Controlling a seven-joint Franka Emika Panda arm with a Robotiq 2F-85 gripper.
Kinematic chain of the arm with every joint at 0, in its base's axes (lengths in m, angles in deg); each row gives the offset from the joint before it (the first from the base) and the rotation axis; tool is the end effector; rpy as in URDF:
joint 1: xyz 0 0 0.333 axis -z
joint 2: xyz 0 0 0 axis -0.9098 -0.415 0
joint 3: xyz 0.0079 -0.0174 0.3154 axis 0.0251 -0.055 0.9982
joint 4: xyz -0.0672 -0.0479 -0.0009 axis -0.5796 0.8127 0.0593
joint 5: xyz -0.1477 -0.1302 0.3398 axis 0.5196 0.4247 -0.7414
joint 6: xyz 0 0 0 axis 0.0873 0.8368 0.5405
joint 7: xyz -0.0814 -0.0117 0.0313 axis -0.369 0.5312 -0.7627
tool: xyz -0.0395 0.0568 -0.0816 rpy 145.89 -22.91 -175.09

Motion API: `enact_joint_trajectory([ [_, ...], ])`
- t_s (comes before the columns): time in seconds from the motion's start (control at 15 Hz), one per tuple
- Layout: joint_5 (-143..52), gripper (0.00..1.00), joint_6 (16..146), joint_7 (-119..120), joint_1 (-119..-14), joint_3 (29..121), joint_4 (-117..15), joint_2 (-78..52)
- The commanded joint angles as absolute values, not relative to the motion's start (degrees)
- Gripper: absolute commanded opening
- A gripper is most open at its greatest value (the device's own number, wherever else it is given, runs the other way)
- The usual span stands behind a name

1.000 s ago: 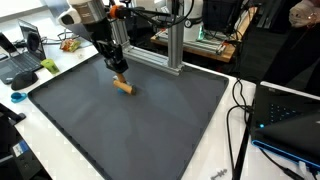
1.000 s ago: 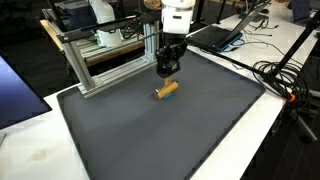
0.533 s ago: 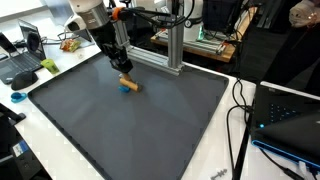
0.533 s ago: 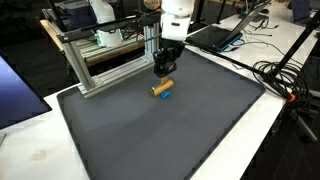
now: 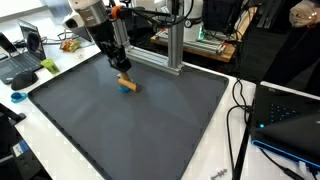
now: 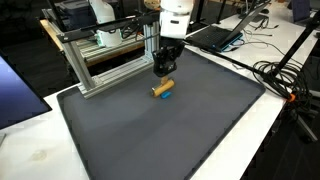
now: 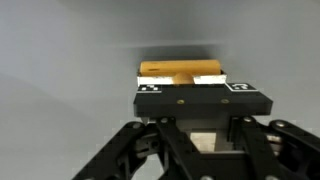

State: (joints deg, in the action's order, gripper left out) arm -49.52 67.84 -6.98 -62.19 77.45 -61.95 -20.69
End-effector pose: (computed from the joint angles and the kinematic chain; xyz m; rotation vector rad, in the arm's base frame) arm 0.6328 -0.0520 0.3033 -3.1261 0.0551 0.1754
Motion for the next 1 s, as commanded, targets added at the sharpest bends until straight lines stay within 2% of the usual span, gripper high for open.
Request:
enact_joint_trajectory([
  [0.0,-48.04,0.22,70.06,-6.73,-62.17,76.55,-67.77,-12.8],
  [0.4,-41.84,0.22,68.5,-18.03,-62.53,77.17,-72.07,-3.8],
  [0.93,-36.29,0.22,67.21,-34.74,-64.22,79.39,-75.26,0.83],
])
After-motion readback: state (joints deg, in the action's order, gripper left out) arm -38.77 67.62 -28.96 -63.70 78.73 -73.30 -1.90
